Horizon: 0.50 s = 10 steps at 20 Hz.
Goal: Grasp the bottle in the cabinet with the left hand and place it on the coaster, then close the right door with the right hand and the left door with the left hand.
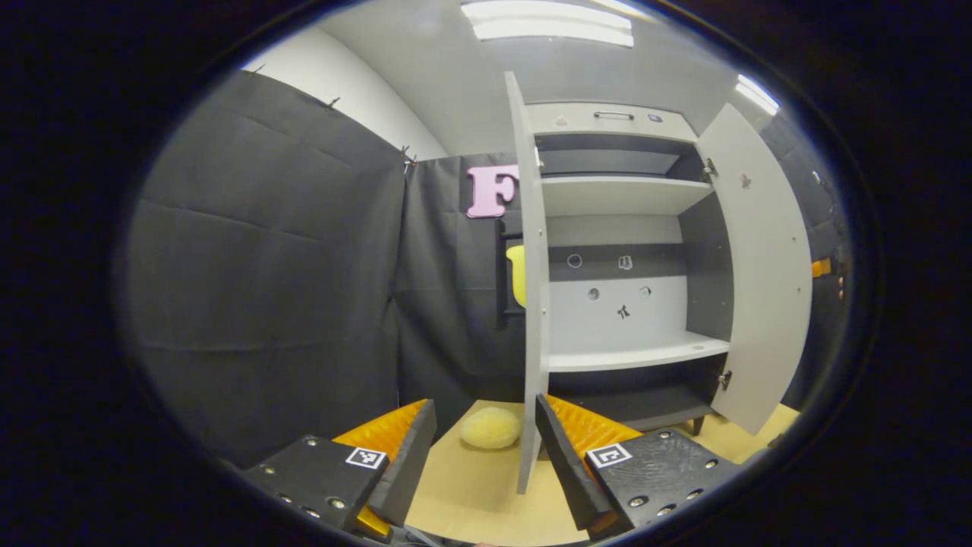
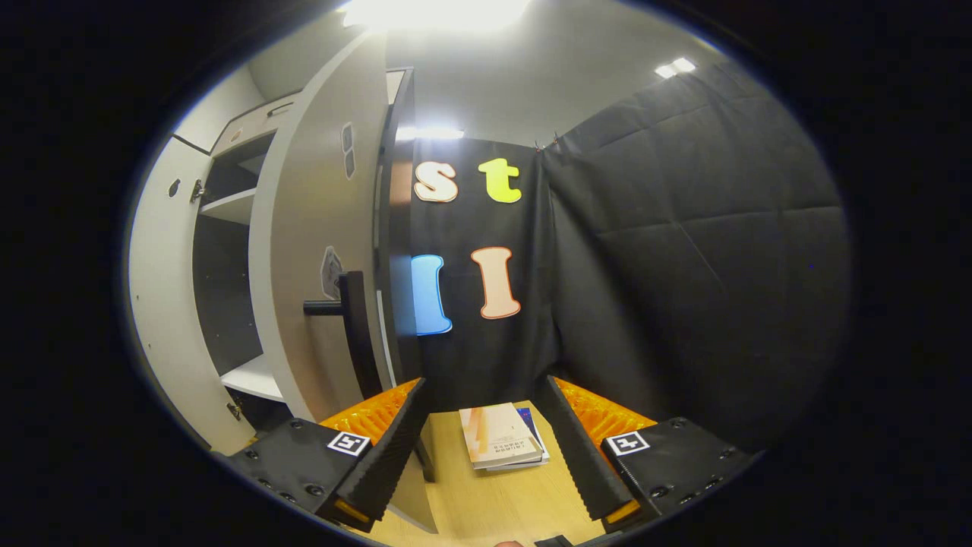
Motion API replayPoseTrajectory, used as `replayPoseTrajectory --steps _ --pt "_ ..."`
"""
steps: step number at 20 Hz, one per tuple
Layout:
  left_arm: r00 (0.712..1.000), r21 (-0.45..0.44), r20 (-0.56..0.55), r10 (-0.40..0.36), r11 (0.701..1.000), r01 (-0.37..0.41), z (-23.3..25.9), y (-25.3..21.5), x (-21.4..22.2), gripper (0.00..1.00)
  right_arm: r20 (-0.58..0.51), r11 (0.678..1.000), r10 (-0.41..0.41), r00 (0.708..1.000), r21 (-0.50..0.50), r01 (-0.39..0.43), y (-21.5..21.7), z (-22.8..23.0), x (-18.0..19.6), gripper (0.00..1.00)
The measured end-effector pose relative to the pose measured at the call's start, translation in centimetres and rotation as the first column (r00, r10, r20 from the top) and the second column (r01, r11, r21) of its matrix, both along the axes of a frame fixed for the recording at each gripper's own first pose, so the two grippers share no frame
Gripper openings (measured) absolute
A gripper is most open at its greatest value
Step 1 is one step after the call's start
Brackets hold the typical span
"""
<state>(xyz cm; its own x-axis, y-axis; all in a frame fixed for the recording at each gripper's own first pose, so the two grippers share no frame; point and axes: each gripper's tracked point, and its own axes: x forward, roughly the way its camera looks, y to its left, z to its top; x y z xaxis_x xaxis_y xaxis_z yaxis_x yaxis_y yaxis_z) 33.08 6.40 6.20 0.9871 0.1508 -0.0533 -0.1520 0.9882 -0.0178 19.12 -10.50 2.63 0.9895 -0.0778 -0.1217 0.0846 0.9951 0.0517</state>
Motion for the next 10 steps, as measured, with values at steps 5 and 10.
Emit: replayPoseTrajectory --steps 5,10 --pt "1.0 -0.009 -0.012 0.022 1.0 -0.022 -0.6 3.1 1.0 0.8 0.006 0.999 -0.027 1.0 -0.026 0.027 0.5 0.3 0.0 0.95" --pt "1.0 -0.005 -0.008 0.006 1.0 -0.006 -0.8 4.9 2.9 0.8 0.002 0.998 -0.041 0.999 -0.058 0.041 1.7 0.5 -0.5 0.95"
